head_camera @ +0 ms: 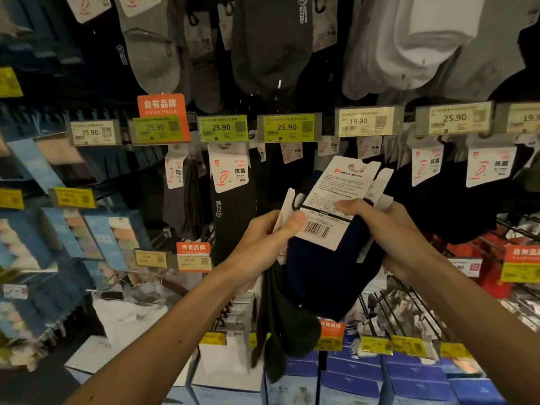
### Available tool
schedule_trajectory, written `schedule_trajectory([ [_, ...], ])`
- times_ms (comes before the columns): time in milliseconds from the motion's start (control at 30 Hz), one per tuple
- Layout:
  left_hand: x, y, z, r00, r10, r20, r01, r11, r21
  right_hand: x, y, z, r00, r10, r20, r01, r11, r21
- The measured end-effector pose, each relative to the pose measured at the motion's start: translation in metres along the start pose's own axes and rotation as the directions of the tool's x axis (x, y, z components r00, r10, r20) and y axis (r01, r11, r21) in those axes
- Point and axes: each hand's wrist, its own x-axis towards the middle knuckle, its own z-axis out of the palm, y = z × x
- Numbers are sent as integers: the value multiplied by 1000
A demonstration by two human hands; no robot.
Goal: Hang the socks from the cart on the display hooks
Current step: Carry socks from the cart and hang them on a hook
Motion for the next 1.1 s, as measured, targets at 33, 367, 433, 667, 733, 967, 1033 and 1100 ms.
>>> schedule_trajectory([
  [33, -1, 0, -4, 1000, -14, -10, 13, 999, -30, 1, 0, 0, 1000, 16, 8, -16, 1000, 6],
  [367, 3, 0, -60, 970, -100, -220, 58, 980, -190, 9, 0, -3, 998, 55, 7, -55, 998, 23],
  [433, 7, 0, -66, 956, -17, -293, -20, 992, -121, 10, 1, 0, 999, 50, 17, -50, 999, 18],
  [667, 14, 5, -91, 820, 393, -416, -284, 911, 300, 13, 2, 6, 1000, 18, 26, -17, 1000, -15],
  [733, 17, 5, -94, 813, 376, -445, -275, 921, 276, 13, 1, 7, 1000, 9, 29, -9, 1000, -18],
  [967, 33, 20, -93, 835, 301, -461, -248, 953, 172, 15, -1, 13, 999, 8, 36, -8, 1000, -9],
  [1033, 37, 23, -91, 825, 302, -478, -260, 953, 154, 15, -1, 14, 999, 7, 36, -7, 1000, -3],
  [1100, 39, 23, -91, 796, 352, -492, -307, 936, 173, 16, -1, 14, 999, 7, 35, -7, 1000, 2],
])
